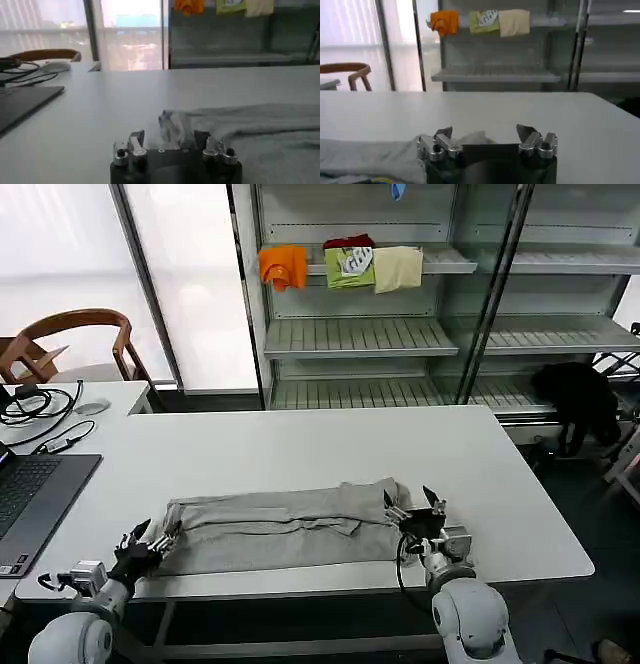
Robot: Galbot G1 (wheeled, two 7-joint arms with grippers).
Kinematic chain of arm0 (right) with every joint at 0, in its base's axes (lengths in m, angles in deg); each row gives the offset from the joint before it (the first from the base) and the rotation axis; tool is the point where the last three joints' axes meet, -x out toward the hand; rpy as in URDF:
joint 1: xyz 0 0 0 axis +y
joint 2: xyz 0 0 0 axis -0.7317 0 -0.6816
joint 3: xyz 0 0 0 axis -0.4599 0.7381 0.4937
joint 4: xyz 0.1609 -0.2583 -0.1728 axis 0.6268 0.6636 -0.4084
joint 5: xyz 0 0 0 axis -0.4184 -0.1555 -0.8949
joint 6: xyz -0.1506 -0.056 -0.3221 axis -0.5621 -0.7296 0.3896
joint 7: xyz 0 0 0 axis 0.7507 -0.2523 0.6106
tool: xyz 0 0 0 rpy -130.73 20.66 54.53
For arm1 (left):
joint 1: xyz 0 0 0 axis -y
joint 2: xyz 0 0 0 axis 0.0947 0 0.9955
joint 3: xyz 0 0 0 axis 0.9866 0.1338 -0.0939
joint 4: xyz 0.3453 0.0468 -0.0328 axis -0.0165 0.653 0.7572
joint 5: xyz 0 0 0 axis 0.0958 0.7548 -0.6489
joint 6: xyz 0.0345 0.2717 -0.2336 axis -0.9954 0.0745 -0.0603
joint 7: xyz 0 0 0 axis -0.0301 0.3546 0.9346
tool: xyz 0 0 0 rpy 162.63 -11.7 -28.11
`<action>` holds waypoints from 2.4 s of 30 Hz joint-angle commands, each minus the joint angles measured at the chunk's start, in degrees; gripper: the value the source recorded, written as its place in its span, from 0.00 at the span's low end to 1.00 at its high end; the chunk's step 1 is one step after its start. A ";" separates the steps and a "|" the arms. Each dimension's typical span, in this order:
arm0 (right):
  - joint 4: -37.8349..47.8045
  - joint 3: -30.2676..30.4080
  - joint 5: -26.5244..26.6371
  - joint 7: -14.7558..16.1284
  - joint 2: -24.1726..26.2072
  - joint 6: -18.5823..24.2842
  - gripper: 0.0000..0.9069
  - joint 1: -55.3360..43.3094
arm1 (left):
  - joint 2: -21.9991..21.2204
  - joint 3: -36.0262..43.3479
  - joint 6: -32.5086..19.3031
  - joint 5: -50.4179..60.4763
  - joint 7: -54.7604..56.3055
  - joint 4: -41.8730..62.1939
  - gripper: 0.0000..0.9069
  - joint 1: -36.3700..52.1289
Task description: Fold and organize the clothes.
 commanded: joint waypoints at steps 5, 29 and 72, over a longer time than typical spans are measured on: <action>-3.74 0.46 1.53 -0.65 -0.53 -1.53 1.00 -1.95 | -1.49 0.81 -0.24 0.70 5.13 -0.98 0.02 -1.26; -0.26 0.15 0.80 -0.79 -0.58 -1.44 1.00 -2.41 | -1.91 0.69 0.16 -1.49 5.07 -1.32 0.00 0.93; 8.55 -0.83 -1.06 -0.70 0.32 1.66 1.00 -1.65 | -4.27 16.60 8.71 7.67 0.80 -15.41 0.01 1.49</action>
